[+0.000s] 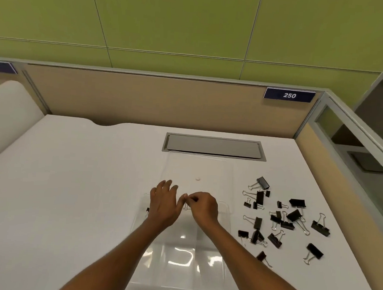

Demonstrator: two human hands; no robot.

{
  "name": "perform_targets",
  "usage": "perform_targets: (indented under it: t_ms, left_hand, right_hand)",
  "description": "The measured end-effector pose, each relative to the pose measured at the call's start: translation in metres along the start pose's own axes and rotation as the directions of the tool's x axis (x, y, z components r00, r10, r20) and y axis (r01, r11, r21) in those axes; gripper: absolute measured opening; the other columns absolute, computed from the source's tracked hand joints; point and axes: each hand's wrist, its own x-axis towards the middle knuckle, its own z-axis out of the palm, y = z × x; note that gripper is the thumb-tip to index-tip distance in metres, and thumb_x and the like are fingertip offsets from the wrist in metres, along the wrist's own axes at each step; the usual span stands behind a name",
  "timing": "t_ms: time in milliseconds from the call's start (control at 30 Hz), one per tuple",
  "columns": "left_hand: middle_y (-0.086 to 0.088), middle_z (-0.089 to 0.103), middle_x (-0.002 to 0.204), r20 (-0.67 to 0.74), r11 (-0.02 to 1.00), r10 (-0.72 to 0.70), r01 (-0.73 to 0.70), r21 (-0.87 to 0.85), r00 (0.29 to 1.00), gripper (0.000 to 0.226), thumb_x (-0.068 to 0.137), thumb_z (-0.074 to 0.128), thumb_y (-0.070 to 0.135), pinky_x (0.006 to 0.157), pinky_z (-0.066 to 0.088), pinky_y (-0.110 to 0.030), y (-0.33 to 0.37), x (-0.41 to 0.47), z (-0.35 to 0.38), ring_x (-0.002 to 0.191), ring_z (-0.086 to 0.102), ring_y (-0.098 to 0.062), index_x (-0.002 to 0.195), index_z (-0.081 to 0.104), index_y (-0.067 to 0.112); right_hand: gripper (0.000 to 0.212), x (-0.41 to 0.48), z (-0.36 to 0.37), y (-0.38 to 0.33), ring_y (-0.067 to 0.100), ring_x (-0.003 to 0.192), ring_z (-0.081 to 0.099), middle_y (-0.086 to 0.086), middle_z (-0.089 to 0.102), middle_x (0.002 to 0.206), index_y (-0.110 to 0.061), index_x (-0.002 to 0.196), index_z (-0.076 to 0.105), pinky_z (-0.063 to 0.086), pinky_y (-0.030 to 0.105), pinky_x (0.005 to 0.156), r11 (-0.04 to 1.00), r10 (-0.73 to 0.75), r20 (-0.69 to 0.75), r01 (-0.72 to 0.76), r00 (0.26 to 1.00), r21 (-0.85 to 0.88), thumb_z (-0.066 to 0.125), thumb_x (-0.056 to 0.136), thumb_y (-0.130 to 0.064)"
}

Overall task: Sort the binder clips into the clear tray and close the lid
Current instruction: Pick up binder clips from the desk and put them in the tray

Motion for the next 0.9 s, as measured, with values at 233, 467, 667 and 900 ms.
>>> perform_targets:
  t_ms: [233,467,667,900]
  left_hand:
    - [-0.011,0.046,0.139,-0.011,0.994,-0.104,0.103,-0.041,0.995,0.073,0.086,0.012,0.059,0.106,0.024,-0.046,-0.059,-0.028,-0.018,0.133,0.031,-0.027,0.123,0.055,0.014]
    - [-0.01,0.046,0.139,-0.002,0.991,-0.118,0.118,-0.057,0.993,0.074,0.085,0.014,0.061,0.106,0.022,-0.045,-0.085,-0.041,-0.02,0.134,0.031,-0.027,0.124,0.055,0.014]
    - [-0.009,0.047,0.138,-0.01,0.997,-0.052,0.051,-0.05,0.999,0.072,0.085,0.015,0.061,0.103,0.024,-0.047,-0.071,-0.032,-0.009,0.134,0.029,-0.028,0.122,0.056,0.015]
    - [-0.01,0.048,0.138,0.011,0.993,0.105,-0.105,-0.046,0.994,0.071,0.086,0.018,0.061,0.102,0.026,-0.05,-0.013,-0.011,0.01,0.135,0.025,-0.032,0.121,0.058,0.014]
  right_hand:
    - [0.013,-0.011,0.06,-0.026,0.017,0.088,0.06,-0.005,0.071,0.085,-0.029,0.084,0.076,0.038,0.032,0.077,0.972,-0.114,0.02,0.116,0.993,-0.205,0.066,0.082,-0.036]
    - [0.023,-0.018,0.085,-0.035,0.023,0.106,0.053,0.004,0.064,0.106,-0.023,0.102,0.073,0.035,0.034,0.086,0.957,-0.142,0.051,0.15,0.989,-0.25,0.068,0.083,-0.035]
    - [0.024,-0.021,0.067,-0.028,0.02,0.107,0.052,0.002,0.063,0.11,-0.02,0.105,0.071,0.042,0.03,0.09,0.979,-0.117,-0.031,0.11,0.993,-0.17,0.067,0.084,-0.032]
    - [0.032,-0.026,0.013,0.006,0.017,0.111,0.058,0.001,0.064,0.121,-0.016,0.115,0.067,0.046,0.027,0.09,0.998,-0.025,-0.118,0.018,0.993,-0.065,0.064,0.087,-0.031]
